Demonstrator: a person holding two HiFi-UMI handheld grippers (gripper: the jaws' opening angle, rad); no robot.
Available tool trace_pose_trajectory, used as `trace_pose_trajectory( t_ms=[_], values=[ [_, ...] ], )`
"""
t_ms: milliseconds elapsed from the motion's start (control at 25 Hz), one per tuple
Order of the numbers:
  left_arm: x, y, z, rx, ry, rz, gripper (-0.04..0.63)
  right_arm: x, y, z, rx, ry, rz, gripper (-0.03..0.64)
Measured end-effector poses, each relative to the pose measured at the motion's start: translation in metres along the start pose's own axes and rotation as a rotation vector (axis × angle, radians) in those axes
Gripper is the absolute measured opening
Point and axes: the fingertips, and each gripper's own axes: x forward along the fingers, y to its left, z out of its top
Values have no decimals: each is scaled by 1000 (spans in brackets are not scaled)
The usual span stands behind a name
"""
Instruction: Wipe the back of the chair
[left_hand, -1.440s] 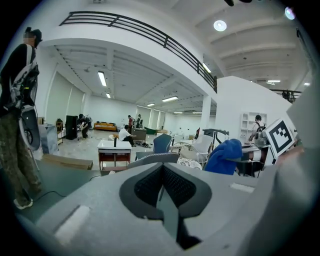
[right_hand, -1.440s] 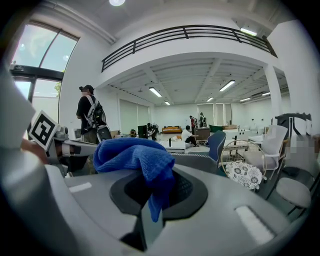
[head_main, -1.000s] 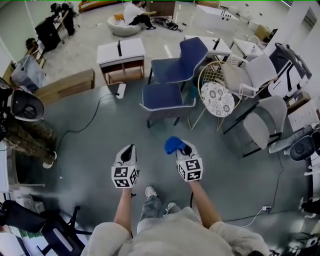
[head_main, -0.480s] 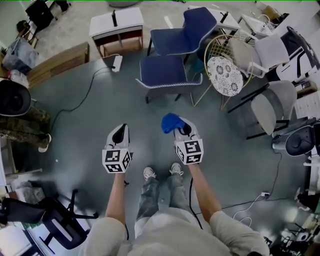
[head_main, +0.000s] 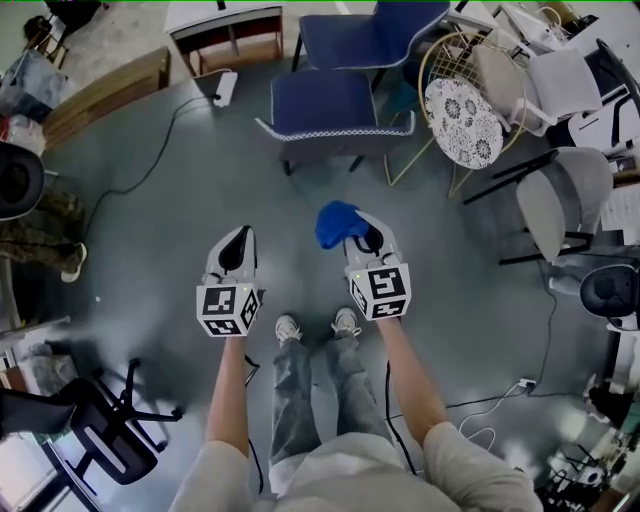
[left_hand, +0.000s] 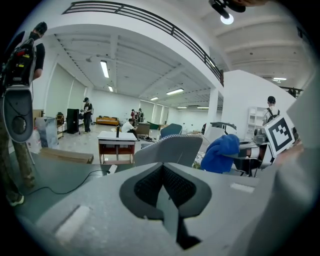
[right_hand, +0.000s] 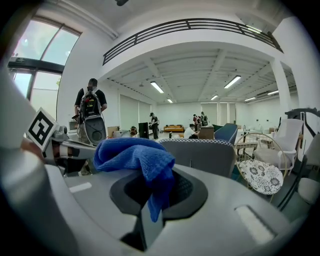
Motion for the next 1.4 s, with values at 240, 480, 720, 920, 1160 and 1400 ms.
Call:
trace_pose_trajectory(
  t_ms=[240, 480, 720, 920, 1160, 1400],
  values=[
    [13, 11, -31, 6, 4, 20, 0, 17, -6, -39, 27, 15, -2, 46],
    [20, 21, -47, 9, 14, 20, 0, 39, 3, -63, 40, 37, 16, 46],
    [18, 22, -52, 0, 23, 21, 0, 82, 16, -44, 38, 5, 48, 46],
    [18, 27, -49, -7, 20, 32, 0, 129, 31, -13, 4, -21, 90, 46],
    [20, 39, -45, -8, 24, 54, 0, 175, 51, -4, -41, 13, 146, 46],
    [30, 40, -45, -4, 43, 47, 0, 205, 42, 5, -23, 27, 132, 46]
  ],
)
